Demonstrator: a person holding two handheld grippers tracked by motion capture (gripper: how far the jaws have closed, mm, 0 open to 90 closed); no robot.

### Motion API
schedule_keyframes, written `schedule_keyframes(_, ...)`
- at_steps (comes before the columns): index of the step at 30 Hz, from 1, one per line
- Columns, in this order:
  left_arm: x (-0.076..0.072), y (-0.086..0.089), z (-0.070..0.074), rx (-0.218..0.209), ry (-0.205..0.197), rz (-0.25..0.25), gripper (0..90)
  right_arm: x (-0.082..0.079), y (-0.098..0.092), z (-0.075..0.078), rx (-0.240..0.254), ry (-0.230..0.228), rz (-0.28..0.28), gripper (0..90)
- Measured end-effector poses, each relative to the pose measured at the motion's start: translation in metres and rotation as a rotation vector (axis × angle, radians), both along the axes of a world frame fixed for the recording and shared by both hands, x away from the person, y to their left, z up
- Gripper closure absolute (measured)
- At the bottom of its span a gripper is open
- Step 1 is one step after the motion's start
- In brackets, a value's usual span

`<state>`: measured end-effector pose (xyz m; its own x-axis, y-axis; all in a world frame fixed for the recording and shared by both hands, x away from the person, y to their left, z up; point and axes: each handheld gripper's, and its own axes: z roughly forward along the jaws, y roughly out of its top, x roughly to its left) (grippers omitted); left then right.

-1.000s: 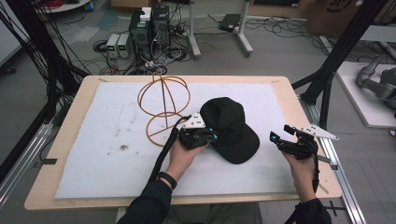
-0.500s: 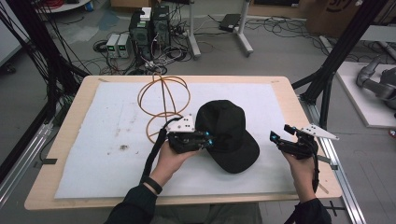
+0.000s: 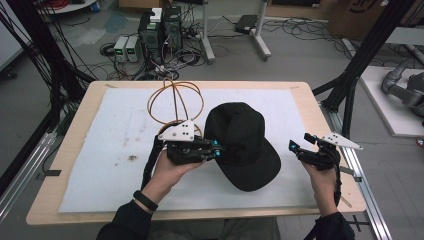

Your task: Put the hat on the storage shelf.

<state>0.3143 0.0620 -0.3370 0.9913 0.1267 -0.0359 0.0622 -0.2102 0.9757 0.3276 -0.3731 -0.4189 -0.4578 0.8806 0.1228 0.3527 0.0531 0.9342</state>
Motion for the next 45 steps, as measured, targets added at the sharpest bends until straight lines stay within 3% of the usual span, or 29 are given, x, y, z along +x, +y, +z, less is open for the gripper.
schedule_keyframes(5,-0.008,0.003,0.014,-0.005,-0.016,-0.021,87.4,0.000,-0.001,0.000,0.004,-0.002,-0.006,24.3)
schedule_keyframes(11,-0.012,0.015,0.033,-0.036,-0.039,-0.005,87.4,0.000,-0.002,0.001,0.008,-0.004,-0.012,24.3)
schedule_keyframes(23,-0.015,0.057,0.079,-0.132,-0.124,0.073,87.4,0.002,-0.001,0.000,0.007,-0.002,-0.007,24.3)
schedule_keyframes(30,-0.017,0.081,0.098,-0.152,-0.173,0.135,87.4,0.002,-0.001,0.000,0.004,-0.003,-0.004,24.3)
schedule_keyframes(38,-0.010,0.103,0.106,-0.121,-0.209,0.229,87.4,0.002,0.000,0.000,0.011,0.004,-0.002,24.3)
schedule_keyframes(45,0.002,0.116,0.097,-0.088,-0.205,0.311,87.4,0.003,0.001,-0.001,0.006,0.003,0.001,24.3)
